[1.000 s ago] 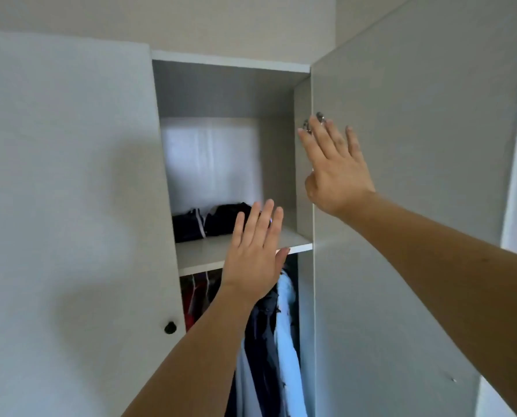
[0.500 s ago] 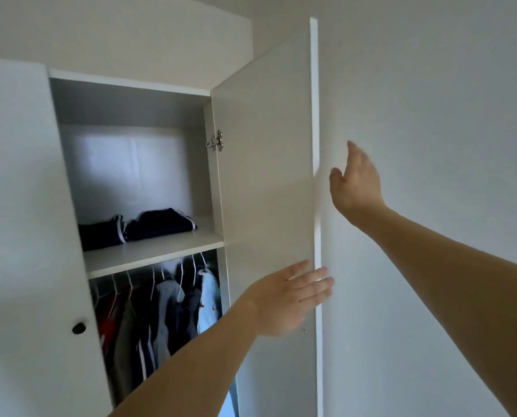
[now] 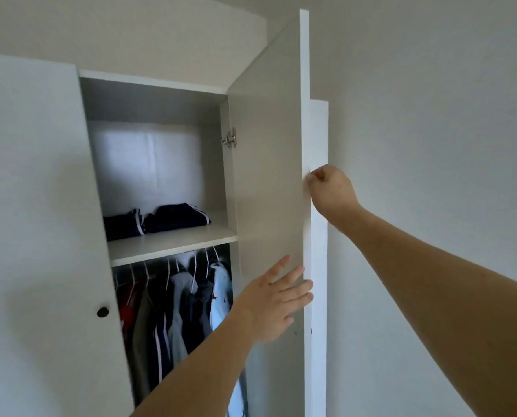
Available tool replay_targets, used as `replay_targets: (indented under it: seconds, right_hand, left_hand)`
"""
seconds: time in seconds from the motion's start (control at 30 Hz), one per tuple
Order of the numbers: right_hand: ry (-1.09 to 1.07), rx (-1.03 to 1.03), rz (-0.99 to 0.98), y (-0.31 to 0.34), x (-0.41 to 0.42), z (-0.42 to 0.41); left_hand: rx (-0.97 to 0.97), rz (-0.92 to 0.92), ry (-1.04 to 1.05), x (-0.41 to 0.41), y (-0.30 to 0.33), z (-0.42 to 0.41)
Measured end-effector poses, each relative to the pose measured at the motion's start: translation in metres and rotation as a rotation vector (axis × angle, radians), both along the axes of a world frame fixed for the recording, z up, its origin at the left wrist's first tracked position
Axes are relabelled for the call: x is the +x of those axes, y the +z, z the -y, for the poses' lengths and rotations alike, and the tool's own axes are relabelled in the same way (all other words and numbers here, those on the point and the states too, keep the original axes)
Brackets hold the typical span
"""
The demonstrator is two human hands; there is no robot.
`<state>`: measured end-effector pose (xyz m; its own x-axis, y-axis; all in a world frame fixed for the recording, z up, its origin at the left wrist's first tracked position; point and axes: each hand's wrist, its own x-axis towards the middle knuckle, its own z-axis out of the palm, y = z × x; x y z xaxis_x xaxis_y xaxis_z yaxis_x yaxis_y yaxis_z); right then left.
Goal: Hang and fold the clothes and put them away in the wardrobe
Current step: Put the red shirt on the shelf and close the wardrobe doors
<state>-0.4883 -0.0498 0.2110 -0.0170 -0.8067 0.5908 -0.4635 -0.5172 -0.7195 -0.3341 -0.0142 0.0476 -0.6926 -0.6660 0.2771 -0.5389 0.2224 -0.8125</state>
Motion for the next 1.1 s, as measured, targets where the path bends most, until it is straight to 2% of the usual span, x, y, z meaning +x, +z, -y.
replay_targets:
  seconds: [0.1,0.2,0.33,0.43,0.57,0.73,0.83,0.93,1.1]
  right_hand:
    - [0.042,-0.125,-0.012,-0.002,0.025,-0.011]
    - [0.206,-0.202,-0.007,-0.009,0.059,-0.022]
    - [0.426,-0.211,-0.03,-0.021,0.109,-0.025]
    - [0.515,-0.21,-0.072,-0.025,0.151,-0.023]
    - [0.501,-0.287,-0.277,-0.033,0.207,-0.013]
    - [0.354,-0.418,-0.683,-0.041,0.258,0.005]
    - [0.268,-0.409,-0.916,-0.047,0.285,0.018]
    - [0.213,-0.361,-1.036,-0.057,0.307,0.035]
    - [0.142,-0.37,-1.098,-0.068,0.333,0.059]
  left_hand:
    - [0.028,0.003,-0.047,0.038,0.004,-0.018]
    - [0.045,-0.014,-0.041,0.084,0.011,-0.036]
    - [0.077,-0.08,0.08,0.139,0.0,-0.066]
    - [0.069,-0.133,0.176,0.176,-0.005,-0.084]
    - [0.112,-0.189,0.289,0.224,-0.004,-0.099]
    - [0.118,-0.299,0.458,0.267,-0.006,-0.1]
    - [0.079,-0.31,0.569,0.29,-0.012,-0.091]
    - [0.059,-0.323,0.662,0.305,-0.013,-0.078]
    - [0.072,-0.311,0.783,0.327,-0.013,-0.058]
